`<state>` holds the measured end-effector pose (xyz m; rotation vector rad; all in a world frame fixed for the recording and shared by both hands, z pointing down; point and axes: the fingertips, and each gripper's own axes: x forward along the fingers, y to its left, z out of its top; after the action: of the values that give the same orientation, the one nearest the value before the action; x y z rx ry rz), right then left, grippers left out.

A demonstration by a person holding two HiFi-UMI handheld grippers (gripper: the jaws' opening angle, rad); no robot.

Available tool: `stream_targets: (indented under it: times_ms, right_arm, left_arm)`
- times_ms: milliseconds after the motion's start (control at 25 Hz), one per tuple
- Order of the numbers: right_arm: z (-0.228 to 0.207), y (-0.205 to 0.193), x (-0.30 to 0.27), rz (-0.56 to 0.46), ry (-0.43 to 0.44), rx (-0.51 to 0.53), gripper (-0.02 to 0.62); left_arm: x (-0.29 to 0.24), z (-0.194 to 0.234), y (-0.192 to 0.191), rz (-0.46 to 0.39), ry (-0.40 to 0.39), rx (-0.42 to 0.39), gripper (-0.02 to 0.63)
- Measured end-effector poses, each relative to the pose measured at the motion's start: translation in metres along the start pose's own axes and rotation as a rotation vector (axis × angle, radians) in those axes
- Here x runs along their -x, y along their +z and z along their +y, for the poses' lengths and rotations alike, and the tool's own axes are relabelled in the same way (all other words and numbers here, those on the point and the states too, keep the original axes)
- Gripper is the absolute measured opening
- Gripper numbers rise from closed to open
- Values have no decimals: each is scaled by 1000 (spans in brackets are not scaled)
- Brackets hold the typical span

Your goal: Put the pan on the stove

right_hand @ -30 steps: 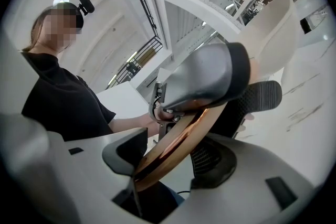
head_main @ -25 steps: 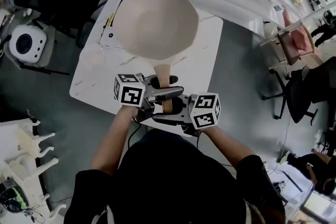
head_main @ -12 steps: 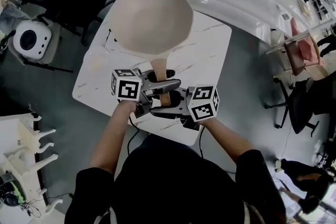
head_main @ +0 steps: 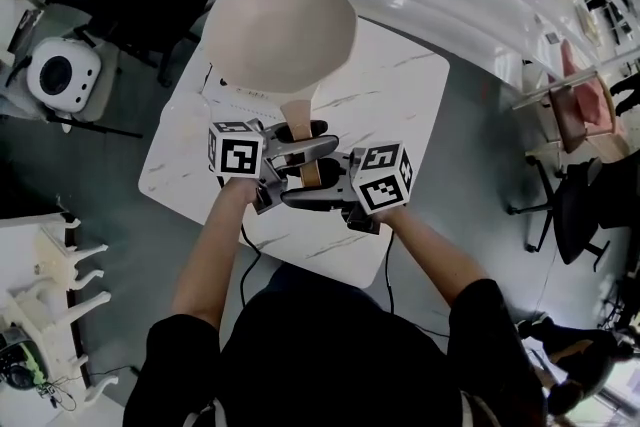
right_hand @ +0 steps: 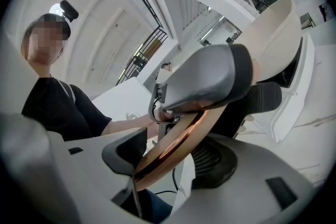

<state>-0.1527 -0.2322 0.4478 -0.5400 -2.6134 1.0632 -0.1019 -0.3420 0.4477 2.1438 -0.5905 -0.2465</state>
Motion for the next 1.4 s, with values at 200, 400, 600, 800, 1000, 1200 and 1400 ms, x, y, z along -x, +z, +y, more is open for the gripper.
stream_targets:
  times_ms: [200, 400, 600, 800, 1000, 1200, 1400]
  right_arm:
    - [-16, 13, 7, 23, 3, -5, 235]
    - [-26, 21, 12, 40, 11, -10, 236]
    - [-32, 22, 12, 51, 23, -18, 236]
    - [-33, 21, 13, 54, 39, -36, 235]
    - [-35, 24, 15, 5, 27, -74, 235]
    - [-46, 29, 25, -100, -54, -150, 236]
    - [-42, 29, 44, -162, -113, -181, 238]
  left_arm:
    - [-7, 14, 17, -19, 7, 8, 258]
    - [-12, 23, 28, -39, 17, 19, 257]
    - [-13, 29, 30, -48, 28, 22, 258]
    - [-13, 31, 31, -64, 29, 31, 259]
    - [-12, 34, 30, -70, 29, 42, 278]
    - [-13, 37, 31, -78, 51, 45, 306]
    - [0, 42, 32, -122, 79, 105, 341]
